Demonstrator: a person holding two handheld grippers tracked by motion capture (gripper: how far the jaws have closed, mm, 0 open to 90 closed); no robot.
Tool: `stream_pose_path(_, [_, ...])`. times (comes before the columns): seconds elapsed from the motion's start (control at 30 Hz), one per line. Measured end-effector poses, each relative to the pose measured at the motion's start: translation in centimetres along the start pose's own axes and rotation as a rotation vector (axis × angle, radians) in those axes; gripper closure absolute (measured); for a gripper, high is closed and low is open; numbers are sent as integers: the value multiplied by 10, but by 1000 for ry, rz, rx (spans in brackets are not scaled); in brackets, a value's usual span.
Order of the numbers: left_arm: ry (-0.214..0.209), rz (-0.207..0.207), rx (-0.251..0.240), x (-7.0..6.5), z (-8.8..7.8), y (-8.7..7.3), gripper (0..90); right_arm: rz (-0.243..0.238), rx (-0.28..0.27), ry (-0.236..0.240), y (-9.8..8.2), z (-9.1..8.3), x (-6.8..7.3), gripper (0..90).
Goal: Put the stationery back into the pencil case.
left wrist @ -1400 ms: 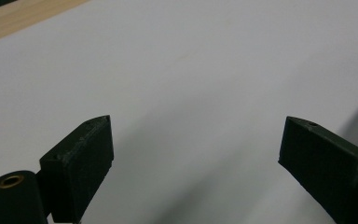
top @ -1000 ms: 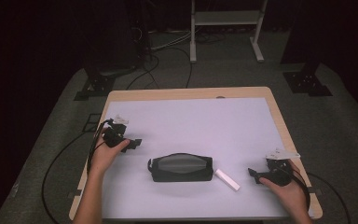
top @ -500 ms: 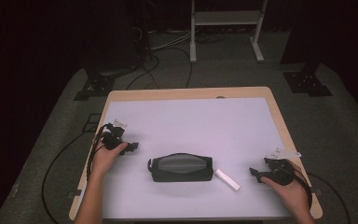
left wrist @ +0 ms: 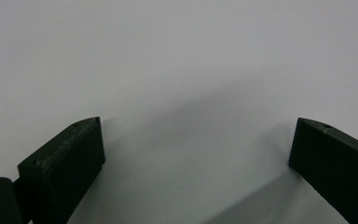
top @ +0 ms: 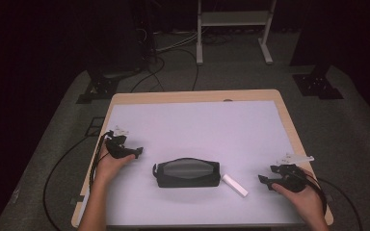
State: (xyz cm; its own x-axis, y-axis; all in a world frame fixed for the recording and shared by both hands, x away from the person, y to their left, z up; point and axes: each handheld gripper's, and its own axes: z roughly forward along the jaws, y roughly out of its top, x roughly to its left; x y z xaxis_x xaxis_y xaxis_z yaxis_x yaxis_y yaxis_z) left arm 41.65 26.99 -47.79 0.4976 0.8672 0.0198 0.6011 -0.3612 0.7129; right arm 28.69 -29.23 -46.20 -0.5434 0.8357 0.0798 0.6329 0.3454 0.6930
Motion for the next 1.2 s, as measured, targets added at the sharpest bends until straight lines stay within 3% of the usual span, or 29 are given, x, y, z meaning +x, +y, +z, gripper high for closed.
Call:
stream_pose_path(0.67, [-4,-4,-2,0,0,0,22,-60,37,114,15,-10,31,474])
stream_pose_path(1.2, [-4,-5,-2,1,0,0,22,-118,130,192,21,0,59,560])
